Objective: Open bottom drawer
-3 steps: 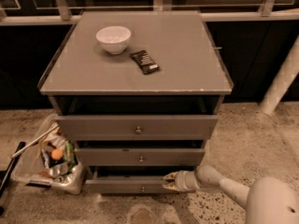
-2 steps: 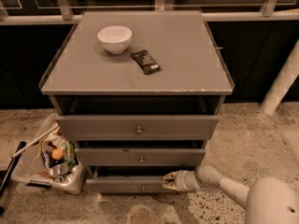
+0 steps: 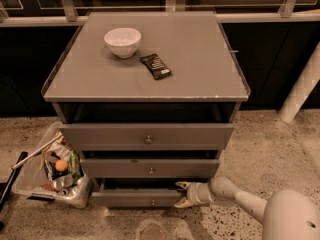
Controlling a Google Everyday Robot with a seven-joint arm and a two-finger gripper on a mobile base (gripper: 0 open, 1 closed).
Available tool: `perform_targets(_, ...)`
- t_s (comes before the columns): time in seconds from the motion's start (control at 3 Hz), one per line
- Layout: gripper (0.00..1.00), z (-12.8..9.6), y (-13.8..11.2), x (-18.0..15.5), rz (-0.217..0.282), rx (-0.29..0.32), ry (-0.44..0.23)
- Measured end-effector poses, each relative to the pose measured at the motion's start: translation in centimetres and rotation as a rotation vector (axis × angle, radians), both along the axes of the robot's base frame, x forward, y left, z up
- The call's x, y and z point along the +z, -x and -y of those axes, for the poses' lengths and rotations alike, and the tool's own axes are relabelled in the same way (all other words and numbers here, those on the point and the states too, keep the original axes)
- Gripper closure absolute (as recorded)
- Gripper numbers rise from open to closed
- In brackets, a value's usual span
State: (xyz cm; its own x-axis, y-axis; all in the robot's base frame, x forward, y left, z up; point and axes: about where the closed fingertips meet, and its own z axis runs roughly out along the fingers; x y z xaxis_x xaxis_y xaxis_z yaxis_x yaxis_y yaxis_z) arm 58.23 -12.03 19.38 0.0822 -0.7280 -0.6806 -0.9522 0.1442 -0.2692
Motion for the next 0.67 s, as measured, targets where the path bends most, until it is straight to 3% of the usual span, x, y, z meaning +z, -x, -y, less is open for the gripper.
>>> perform_targets(0.33,0.0,0.0,0.0,0.0,0.0,0.0,0.0)
perform_targets(0.67,0.0,0.2,1.0,-2.5,-0.041,-0.013,0.029)
